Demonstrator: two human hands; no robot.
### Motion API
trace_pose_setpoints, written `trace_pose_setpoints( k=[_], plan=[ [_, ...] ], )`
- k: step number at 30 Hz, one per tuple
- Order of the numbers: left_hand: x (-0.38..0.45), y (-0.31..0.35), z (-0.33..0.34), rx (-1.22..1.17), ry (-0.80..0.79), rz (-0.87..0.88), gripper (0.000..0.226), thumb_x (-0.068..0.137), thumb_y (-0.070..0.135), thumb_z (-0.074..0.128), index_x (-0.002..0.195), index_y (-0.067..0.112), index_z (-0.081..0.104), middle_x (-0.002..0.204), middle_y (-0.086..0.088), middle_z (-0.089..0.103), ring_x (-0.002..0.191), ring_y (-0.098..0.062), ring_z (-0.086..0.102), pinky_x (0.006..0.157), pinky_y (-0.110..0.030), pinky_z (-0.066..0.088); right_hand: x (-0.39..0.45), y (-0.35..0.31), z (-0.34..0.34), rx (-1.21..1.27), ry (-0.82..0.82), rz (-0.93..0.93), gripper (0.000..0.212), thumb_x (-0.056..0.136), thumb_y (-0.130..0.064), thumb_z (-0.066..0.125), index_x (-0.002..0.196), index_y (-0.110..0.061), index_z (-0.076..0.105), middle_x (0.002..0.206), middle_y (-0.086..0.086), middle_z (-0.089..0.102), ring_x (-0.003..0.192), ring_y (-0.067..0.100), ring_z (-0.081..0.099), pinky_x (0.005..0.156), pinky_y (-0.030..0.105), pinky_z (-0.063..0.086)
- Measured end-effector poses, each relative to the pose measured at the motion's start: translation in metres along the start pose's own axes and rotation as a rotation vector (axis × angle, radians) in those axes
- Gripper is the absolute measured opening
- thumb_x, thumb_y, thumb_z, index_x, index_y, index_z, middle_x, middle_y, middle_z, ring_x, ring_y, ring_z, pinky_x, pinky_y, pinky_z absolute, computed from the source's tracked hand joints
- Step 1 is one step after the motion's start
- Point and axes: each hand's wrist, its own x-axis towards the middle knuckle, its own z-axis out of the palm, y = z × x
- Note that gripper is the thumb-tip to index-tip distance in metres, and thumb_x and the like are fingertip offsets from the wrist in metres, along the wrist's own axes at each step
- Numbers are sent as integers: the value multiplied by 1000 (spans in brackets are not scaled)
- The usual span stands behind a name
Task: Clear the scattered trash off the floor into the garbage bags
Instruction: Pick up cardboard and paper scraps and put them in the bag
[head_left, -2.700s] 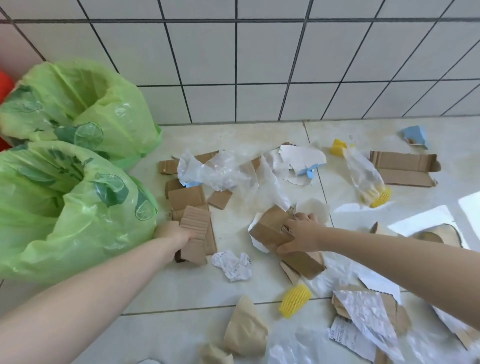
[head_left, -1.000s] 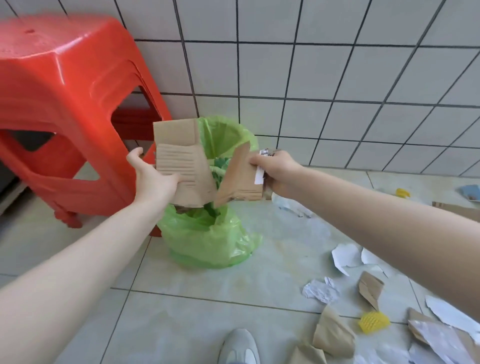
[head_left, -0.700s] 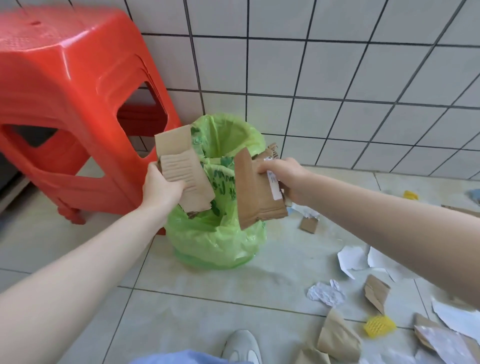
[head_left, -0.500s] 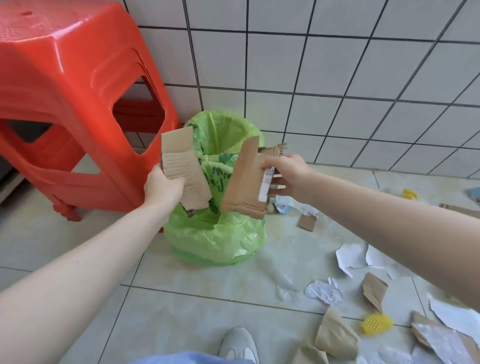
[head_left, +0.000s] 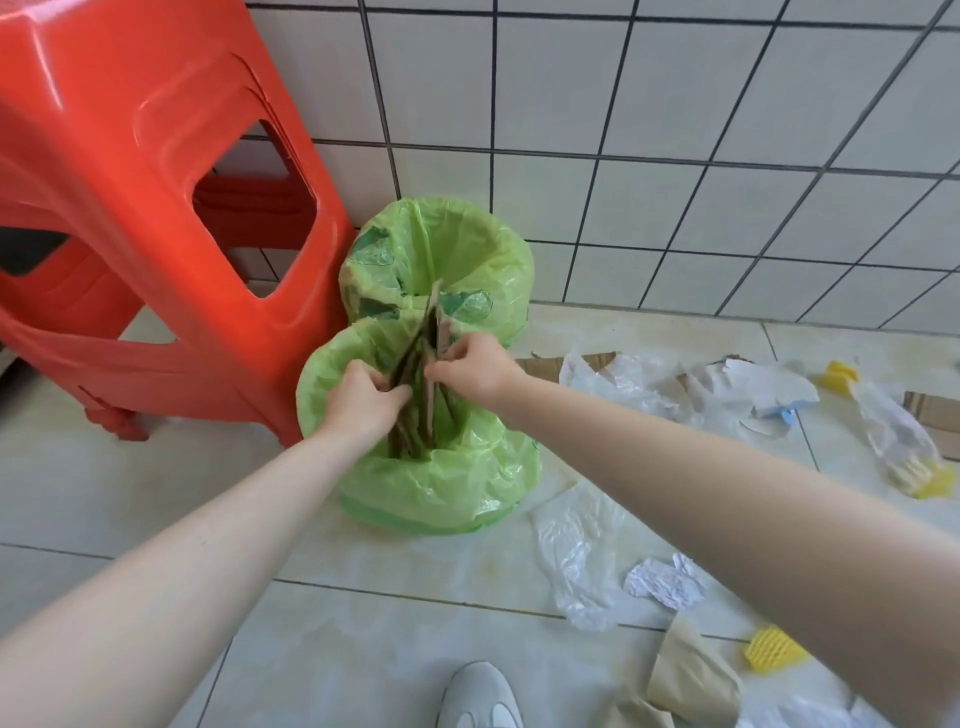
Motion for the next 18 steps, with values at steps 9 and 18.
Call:
trace_pose_setpoints(
  k=[9,18],
  plan=[
    [-3,5,-7,6,32,129,44,86,14,61,128,11,46,125,-3,53,110,-19,49,86,-28,37,-15,10,-35,-78,-71,-9,19,86,-12,57,98,-1,67,93,15,68,89,26,68,85,44,57],
    [-35,52,20,-51,233,445,24,83,3,55,103,16,54,103,1,53,100,-16,49,87,-30,42,-50,75,-124,-240,49,92,27,83,-12,52,98,7,63,83,11,58,77,23,56,80,41,55]
  ],
)
